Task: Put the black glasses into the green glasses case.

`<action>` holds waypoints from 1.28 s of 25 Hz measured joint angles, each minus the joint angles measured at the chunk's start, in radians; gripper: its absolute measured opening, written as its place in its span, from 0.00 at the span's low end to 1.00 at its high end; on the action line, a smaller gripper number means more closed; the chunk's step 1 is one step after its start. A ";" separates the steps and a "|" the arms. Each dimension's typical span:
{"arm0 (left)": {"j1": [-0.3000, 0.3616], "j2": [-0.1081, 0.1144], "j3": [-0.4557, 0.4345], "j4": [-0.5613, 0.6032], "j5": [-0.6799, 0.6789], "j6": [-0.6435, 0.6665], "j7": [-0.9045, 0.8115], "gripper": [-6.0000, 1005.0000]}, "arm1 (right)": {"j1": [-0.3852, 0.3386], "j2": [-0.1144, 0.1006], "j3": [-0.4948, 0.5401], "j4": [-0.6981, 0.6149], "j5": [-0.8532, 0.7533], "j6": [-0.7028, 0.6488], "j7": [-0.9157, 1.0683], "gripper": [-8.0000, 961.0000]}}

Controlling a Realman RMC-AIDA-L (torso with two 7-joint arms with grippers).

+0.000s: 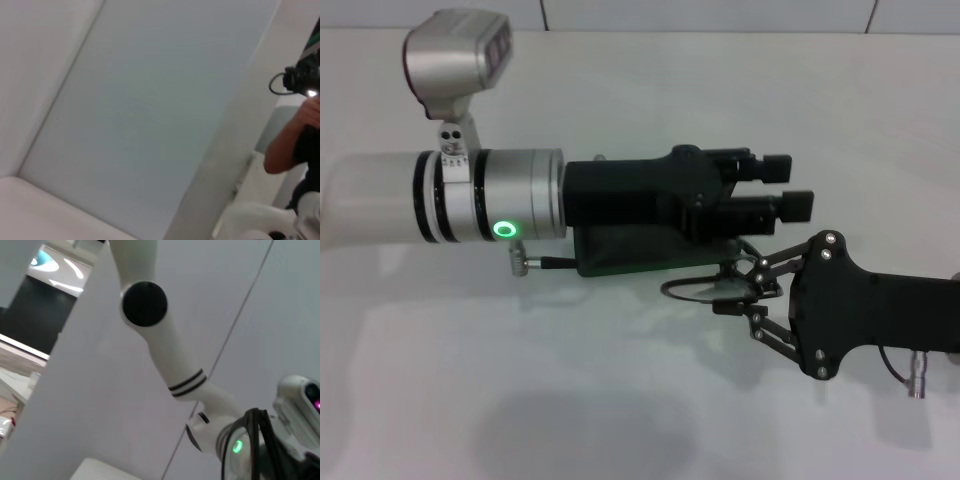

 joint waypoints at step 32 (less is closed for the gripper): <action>0.157 0.013 -0.138 0.017 -0.206 -0.117 0.125 0.64 | -0.027 0.003 -0.591 -0.445 0.111 1.219 0.013 0.16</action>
